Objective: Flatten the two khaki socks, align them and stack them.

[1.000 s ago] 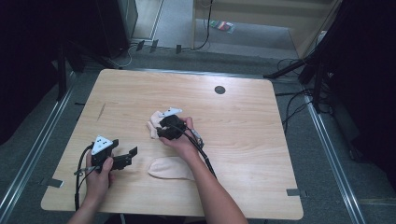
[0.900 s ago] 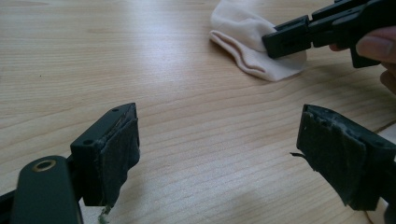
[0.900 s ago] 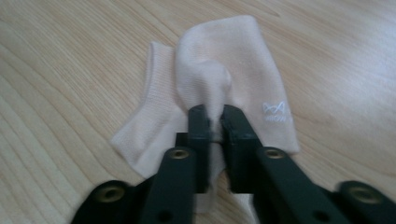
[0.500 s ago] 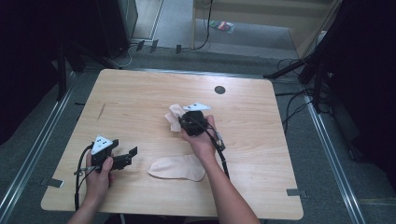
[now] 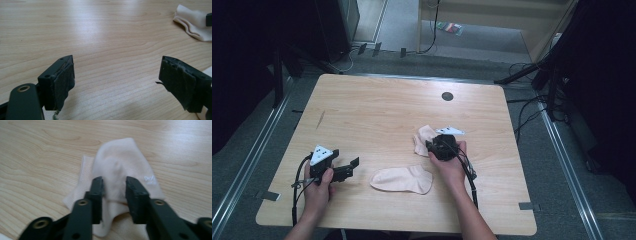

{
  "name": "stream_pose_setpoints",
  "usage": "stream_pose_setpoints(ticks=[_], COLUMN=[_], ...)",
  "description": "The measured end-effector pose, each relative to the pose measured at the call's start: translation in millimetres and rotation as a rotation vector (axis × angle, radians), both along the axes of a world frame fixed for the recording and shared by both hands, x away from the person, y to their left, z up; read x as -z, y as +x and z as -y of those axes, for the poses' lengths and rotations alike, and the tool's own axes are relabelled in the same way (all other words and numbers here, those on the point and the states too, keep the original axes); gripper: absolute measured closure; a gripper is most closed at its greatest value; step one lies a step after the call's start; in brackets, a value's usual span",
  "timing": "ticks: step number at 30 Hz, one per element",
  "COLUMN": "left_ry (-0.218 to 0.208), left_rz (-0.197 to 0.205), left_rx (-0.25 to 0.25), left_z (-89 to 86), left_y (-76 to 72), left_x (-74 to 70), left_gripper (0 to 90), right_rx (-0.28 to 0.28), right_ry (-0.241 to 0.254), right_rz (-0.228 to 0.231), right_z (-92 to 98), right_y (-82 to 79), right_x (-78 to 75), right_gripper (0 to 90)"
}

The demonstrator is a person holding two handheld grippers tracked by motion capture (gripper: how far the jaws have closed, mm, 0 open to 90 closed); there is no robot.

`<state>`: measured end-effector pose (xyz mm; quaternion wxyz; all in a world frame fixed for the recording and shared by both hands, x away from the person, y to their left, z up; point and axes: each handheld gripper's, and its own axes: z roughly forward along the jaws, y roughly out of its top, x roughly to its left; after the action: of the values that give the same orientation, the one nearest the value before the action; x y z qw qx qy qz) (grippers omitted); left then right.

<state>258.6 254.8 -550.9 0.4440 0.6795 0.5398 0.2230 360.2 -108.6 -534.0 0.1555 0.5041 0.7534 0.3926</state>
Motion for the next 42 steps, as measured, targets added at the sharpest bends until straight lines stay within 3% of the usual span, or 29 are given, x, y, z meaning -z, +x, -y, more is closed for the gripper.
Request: stream_pose_setpoints(ticks=[1,4,6,7,9,11,12,14,15,18,19,20,21,23,26,27,28,33,36,38,39,42], left_ry=[0.0,-0.001,-0.002,-0.002,-0.001,-0.002,-0.003,-0.006,-0.007,-0.006,-0.006,-0.006,-0.005,-0.005,-0.004,-0.004,-0.005,-0.004,-0.003,-0.004,-0.005,-0.007], left_rz=[0.0,0.001,-0.002,-0.002,0.001,0.001,0.0,0.001,0.0,0.001,0.001,0.001,0.001,0.001,0.0,0.001,0.002,0.0,0.001,0.001,0.001,-0.001], left_rx=[0.0,0.001,0.001,0.001,0.001,0.0,0.001,-0.001,-0.002,-0.001,-0.001,-0.001,-0.002,-0.002,0.001,-0.001,-0.002,0.0,-0.002,-0.002,-0.003,-0.003], left_z=[0.0,0.0,-0.2,-0.2,-0.2,-0.1,-0.5,-0.4,-0.4,-0.5,-0.5,-0.5,-0.5,-0.5,-0.5,-0.4,-0.4,-0.5,-0.5,-0.6,-0.6,-0.5], left_y=[0.0,0.1,0.1,0.1,0.1,0.0,0.1,0.2,0.3,0.4,0.4,0.4,0.4,0.4,0.3,0.4,0.4,0.3,0.3,0.3,0.4,0.5], left_x=[0.0,0.0,0.0,0.0,0.0,0.0,0.0,0.0,0.1,0.1,0.1,0.1,0.1,0.1,0.0,0.1,0.1,0.0,0.1,0.1,0.1,0.1], left_gripper=[14.1,14.2,14.2,14.2,14.2,14.2,14.2,14.2,14.2,14.2,14.2,14.2,14.2,14.2,14.2,14.2,14.2,14.2,14.2,14.2,14.2,14.2], right_rx=[0.012,0.006,-0.044,-0.044,-0.07,-0.07,-0.056,-0.052,-0.065,-0.055,-0.043,-0.043,-0.032,-0.023,0.015,0.047,0.058,0.142,0.232,0.249,0.298,0.306], right_ry=[-0.005,0.002,-0.015,-0.015,-0.082,-0.096,-0.138,-0.141,-0.12,-0.085,-0.038,-0.038,0.013,0.033,0.137,0.196,0.204,0.186,0.122,0.108,0.052,0.064], right_rz=[0.02,0.051,0.098,0.098,0.101,0.095,0.091,0.089,0.086,0.078,0.076,0.076,0.078,0.075,0.055,0.032,0.028,0.033,0.036,0.035,0.056,0.079], right_z=[3.0,2.6,-4.2,-4.2,-16.8,-18.8,-22.7,-23.1,-20.8,-16.7,-11.1,-11.1,-2.8,0.3,15.8,26.0,29.4,46.3,57.1,58.6,61.0,57.9], right_y=[-1.0,-3.6,-6.7,-6.7,-3.7,-2.1,0.6,0.8,1.3,1.5,1.8,1.8,2.5,2.7,6.6,9.8,10.7,18.0,27.8,29.3,30.2,23.7], right_x=[-1.4,-6.5,-13.0,-13.0,-9.3,-6.3,1.4,2.8,3.6,1.0,-2.8,-2.8,-9.2,-11.5,-18.8,-19.5,-19.7,-16.4,-9.1,-8.0,-8.2,-16.1], right_gripper=[55.3,56.8,59.6,59.6,58.8,59.5,71.2,76.4,85.2,87.2,87.9,87.9,88.1,88.2,88.0,87.7,87.7,86.6,74.5,72.6,67.1,62.9])
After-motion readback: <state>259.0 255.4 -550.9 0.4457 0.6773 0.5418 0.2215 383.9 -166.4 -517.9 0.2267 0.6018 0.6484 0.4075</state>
